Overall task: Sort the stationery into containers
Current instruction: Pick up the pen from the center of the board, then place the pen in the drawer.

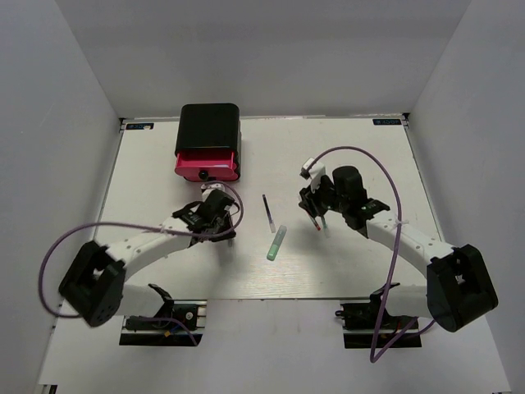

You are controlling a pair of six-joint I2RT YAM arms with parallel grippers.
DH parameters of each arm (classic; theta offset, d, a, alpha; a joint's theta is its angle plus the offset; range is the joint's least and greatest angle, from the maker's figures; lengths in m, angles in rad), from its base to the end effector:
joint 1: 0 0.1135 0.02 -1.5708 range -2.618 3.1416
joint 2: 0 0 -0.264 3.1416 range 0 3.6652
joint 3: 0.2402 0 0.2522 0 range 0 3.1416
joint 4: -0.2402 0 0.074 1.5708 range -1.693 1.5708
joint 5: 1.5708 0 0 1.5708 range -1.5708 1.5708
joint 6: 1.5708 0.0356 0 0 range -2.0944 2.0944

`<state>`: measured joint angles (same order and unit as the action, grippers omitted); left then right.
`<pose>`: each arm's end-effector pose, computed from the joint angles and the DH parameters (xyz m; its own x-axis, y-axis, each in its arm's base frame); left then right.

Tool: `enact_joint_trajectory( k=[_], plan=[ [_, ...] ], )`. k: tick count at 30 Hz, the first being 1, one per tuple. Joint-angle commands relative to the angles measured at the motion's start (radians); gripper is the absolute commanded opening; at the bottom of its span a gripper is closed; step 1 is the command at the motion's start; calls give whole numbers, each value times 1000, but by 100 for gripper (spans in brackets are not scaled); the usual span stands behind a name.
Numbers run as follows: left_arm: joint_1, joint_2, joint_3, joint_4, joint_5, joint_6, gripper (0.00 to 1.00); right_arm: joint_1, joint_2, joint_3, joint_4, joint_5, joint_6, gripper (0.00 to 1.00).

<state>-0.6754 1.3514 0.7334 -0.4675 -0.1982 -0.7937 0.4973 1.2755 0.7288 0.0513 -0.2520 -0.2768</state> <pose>0.1977 -0.1494 0.1818 -0.8700 -0.1987 -0.4513 -0.1126 0.9711 -0.2104 0.2410 0.1409 0.2384 -0.2230 -0.4221 -0.8787 -0.7440 0.6561 -0.1264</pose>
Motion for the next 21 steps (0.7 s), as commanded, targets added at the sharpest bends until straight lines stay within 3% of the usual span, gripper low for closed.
enact_joint_trajectory(
  k=[1,9,16,21],
  plan=[
    [-7,-213,46,59,68,53,0,-2,-34,-17,19,-53,-2,48],
    [14,-236,303,102,31,-61,0,-5,-42,-35,33,-53,-22,48],
    [14,-178,376,207,-353,-405,0,-5,-65,-58,47,-58,-16,48],
    [25,-80,492,127,-591,-599,0,-9,-97,-89,59,-43,-21,48]
  ],
)
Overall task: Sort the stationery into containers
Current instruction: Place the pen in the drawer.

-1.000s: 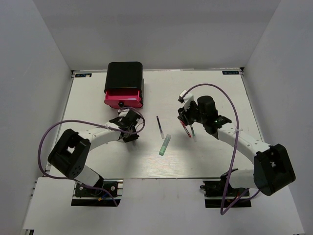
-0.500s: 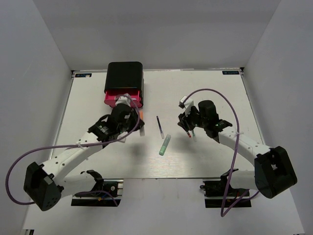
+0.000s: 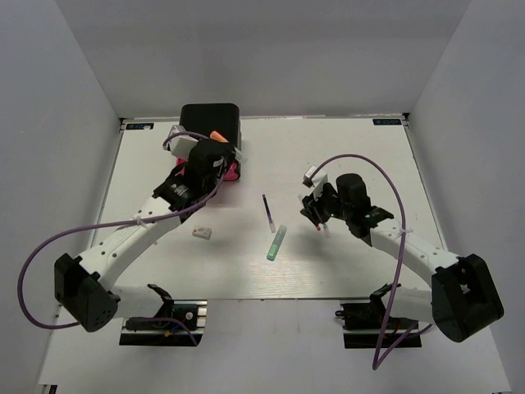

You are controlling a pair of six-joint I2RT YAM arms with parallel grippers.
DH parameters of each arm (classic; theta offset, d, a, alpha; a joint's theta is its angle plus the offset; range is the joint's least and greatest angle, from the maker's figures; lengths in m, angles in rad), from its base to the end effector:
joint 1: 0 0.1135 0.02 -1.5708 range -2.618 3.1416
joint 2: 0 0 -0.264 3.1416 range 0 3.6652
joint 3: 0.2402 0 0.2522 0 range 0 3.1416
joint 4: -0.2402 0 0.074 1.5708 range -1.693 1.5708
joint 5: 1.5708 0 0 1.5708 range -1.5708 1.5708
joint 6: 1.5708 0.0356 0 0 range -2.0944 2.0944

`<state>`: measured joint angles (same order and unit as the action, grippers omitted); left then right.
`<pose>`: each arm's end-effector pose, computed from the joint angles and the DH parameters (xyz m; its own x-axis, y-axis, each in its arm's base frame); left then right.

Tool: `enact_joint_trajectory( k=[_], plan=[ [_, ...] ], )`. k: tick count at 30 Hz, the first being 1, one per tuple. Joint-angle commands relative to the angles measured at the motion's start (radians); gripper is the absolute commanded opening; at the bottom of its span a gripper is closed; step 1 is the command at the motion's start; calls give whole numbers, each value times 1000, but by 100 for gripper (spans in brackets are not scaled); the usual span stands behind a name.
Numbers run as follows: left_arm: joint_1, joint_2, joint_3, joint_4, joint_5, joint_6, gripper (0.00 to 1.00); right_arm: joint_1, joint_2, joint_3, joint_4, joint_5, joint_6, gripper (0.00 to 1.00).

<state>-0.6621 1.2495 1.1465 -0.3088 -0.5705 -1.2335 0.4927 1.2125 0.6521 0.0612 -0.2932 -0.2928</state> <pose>0.2340 -0.1580 0.3569 -0.2244 -0.8321 -0.5073 -0.2558 0.5526 -0.7932 0.2257 0.1328 0.2296 -0.2086 -0.4256 -0.8805 -0.7693 0.6273 -0.1209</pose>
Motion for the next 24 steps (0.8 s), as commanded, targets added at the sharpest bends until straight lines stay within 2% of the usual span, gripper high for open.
enact_joint_trajectory(
  k=[1,3,7,11,24],
  plan=[
    [12,39,114,-74,-242,-187,0,-5,-36,-22,51,0,-3,48],
    [24,77,134,-75,-299,-213,0,-6,-45,-31,52,0,3,48],
    [61,148,206,-186,-339,-316,0,-8,-59,-48,60,2,1,48],
    [97,240,306,-416,-319,-426,0,-13,-64,-55,68,9,-3,48],
    [187,306,295,-447,-230,-468,0,-22,-70,-68,71,11,-8,50]
  ],
)
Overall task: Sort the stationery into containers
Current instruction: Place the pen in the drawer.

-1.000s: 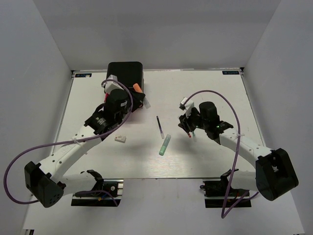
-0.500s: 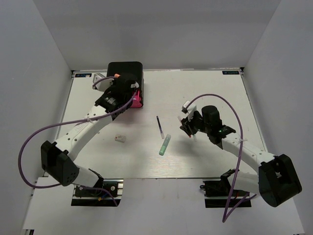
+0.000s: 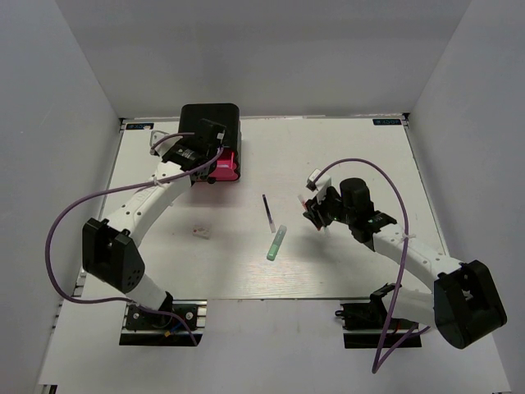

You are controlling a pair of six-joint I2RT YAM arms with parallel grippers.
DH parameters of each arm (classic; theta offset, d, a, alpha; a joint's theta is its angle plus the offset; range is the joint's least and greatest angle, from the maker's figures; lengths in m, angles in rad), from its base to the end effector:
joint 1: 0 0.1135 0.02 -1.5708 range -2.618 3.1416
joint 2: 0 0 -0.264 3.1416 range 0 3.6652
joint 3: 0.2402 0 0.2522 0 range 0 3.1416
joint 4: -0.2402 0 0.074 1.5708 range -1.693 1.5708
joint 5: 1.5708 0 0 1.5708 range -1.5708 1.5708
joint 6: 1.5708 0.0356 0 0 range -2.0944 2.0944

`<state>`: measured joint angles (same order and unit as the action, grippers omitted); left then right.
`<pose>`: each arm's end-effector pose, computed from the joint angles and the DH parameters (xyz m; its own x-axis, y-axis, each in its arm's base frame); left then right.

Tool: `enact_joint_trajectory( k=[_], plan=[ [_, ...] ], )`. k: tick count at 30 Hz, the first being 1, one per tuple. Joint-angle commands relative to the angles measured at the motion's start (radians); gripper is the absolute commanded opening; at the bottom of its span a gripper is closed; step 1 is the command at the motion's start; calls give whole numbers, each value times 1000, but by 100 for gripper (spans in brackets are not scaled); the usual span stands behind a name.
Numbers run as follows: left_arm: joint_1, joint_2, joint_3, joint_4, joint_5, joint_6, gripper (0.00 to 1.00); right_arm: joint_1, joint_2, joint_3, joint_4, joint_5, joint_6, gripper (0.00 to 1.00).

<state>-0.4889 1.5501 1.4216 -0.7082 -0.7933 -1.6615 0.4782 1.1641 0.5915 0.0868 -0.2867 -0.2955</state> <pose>0.3046 -0.1333 0.3321 0.1510 -0.8717 -0.4663 -0.6444 0.2709 -0.7151 0.2170 0.1238 0.2232 -0.2034 -0.4200 -0.8844 -0.7554 0.6420 -0.1312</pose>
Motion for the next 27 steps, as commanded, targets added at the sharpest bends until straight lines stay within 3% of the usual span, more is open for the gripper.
enact_joint_trajectory(
  k=[1,11,17,23,27],
  plan=[
    [13,14,20,-48,5,-40,2,-7,-21,-6,45,4,-4,50],
    [44,47,19,-60,45,-40,26,-9,-9,-2,47,3,-17,51],
    [53,47,40,-33,45,11,51,-9,-3,1,34,-18,-53,54],
    [53,27,30,-10,65,40,59,-6,-6,2,7,-115,-155,63],
    [53,-24,5,30,88,104,60,-7,-20,-2,-24,-297,-295,65]
  ],
)
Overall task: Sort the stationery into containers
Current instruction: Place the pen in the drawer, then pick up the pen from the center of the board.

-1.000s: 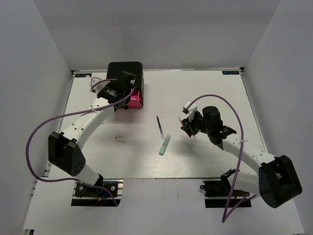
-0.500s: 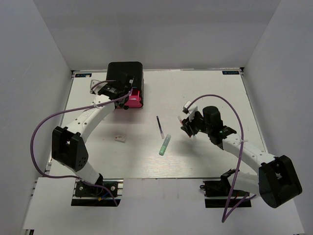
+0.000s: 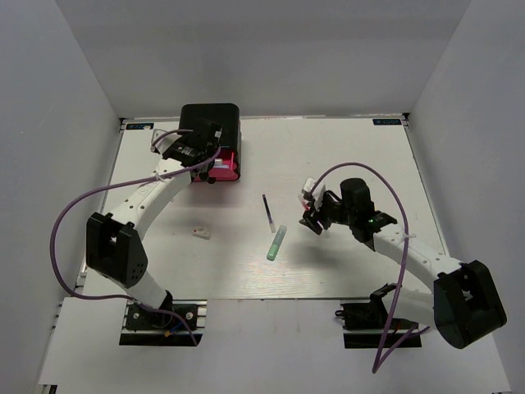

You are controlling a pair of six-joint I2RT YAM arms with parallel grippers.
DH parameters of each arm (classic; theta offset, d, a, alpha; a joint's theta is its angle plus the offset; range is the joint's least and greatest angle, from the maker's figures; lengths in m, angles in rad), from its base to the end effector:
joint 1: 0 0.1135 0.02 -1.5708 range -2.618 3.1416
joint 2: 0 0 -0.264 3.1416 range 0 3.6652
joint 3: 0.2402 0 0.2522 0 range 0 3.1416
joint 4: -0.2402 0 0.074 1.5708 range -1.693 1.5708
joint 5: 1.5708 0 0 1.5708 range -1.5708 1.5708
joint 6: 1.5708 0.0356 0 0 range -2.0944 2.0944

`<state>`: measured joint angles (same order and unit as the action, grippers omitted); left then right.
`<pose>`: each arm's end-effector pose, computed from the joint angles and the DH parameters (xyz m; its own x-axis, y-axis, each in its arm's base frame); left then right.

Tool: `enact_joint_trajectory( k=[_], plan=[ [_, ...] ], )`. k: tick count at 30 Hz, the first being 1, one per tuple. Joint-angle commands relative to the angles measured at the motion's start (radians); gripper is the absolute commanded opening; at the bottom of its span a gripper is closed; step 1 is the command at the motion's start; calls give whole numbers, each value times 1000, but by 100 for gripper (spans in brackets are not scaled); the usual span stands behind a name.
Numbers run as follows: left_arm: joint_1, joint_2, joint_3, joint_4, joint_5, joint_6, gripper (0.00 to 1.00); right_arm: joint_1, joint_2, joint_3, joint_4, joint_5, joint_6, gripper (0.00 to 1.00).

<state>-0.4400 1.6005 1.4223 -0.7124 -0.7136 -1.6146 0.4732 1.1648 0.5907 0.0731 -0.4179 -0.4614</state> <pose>0.3203 -0.1250 0.3146 0.0812 -0.8730 -0.4809 -0.7005 0.2932 -0.6506 0.2137 0.1256 0.2222 -0.0563 -0.4860 -0.8722 -0.8470 0.4857 -0.2159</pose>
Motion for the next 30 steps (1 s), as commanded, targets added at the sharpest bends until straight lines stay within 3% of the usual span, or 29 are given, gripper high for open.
enact_joint_trajectory(
  k=[1,2,3,5,6,7,8,9,10,13,15,16,20,26,30],
  plan=[
    [4,-88,-5,56,17,94,60,-1,-22,-5,-19,-208,-226,65],
    [4,-123,-17,106,43,134,60,-1,-21,-3,-103,-255,-297,58],
    [4,-143,-46,131,55,172,58,1,-19,0,-146,-394,-457,52],
    [4,-186,-75,172,80,315,56,5,12,38,-314,-488,-736,37],
    [4,-232,-106,197,94,364,51,8,48,72,-431,-528,-819,31],
    [4,-260,-123,211,106,471,47,10,103,121,-550,-541,-1035,27],
    [4,-286,-138,211,106,516,42,13,168,147,-615,-547,-1110,25],
    [4,-316,-184,223,115,557,35,15,206,209,-731,-547,-1176,23],
    [4,-385,-213,223,135,620,19,19,276,271,-844,-535,-1348,23],
    [4,-500,-353,246,167,709,12,31,398,368,-972,-487,-1451,40],
    [4,-611,-448,228,190,731,24,45,456,417,-961,-467,-1462,49],
    [4,-644,-477,197,212,731,44,57,473,423,-945,-428,-1470,51],
    [4,-809,-638,125,265,696,65,102,541,510,-934,-369,-1471,54],
    [4,-1003,-775,44,286,608,71,156,615,589,-914,-323,-1409,57],
    [4,-1053,-818,5,295,581,71,185,680,644,-927,-292,-1404,57]
  ],
)
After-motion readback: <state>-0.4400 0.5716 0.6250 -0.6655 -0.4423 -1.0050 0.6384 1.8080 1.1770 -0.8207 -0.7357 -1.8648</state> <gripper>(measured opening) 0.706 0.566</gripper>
